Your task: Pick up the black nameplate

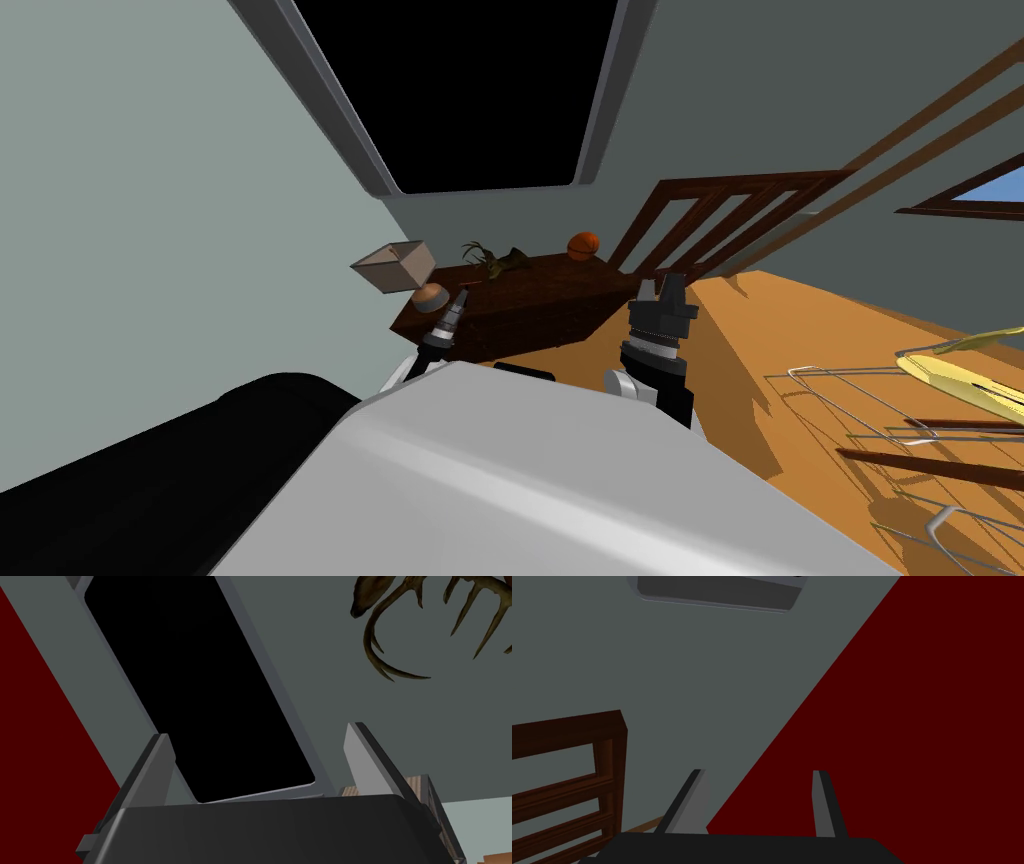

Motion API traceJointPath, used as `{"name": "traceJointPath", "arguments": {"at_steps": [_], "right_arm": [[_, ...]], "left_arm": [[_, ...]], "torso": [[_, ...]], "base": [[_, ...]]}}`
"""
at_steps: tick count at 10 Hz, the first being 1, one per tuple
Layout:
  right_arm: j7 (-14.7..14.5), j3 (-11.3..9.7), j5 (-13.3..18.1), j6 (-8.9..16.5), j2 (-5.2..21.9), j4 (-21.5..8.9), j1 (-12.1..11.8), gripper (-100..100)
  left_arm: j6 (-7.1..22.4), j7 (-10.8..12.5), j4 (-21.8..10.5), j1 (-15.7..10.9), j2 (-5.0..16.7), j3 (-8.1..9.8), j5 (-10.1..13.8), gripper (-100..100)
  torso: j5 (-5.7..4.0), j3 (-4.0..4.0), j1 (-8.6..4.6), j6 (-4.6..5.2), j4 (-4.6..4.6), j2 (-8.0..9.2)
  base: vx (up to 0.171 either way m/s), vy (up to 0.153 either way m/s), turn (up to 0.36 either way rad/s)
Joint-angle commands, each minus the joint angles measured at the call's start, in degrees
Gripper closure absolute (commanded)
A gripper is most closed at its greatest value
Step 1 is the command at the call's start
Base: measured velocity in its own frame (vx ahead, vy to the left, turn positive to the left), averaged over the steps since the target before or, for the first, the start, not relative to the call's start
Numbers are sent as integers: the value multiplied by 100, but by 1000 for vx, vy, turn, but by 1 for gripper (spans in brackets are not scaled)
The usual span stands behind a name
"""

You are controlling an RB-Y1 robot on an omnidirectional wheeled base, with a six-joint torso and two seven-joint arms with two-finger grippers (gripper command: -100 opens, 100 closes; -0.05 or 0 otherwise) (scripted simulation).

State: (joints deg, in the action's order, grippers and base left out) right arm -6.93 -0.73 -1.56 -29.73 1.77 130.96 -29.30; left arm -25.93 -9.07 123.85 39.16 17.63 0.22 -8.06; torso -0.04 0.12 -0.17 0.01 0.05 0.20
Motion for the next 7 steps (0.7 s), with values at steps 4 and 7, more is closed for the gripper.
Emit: {"name": "traceJointPath", "arguments": {"at_steps": [4,7], "right_arm": [[0,0,0,0,0,0,-1,0],[0,0,0,0,0,0,0,0]], "left_arm": [[-181,-218,-156,381,692,178,-370,-100],[-253,-326,-234,534,1037,245,-541,-100]], "torso": [[0,-1,3,-2,0,-2],[1,0,5,0,0,-1]], "base": [[-40,-50,-107],[-38,-42,-91]]}}
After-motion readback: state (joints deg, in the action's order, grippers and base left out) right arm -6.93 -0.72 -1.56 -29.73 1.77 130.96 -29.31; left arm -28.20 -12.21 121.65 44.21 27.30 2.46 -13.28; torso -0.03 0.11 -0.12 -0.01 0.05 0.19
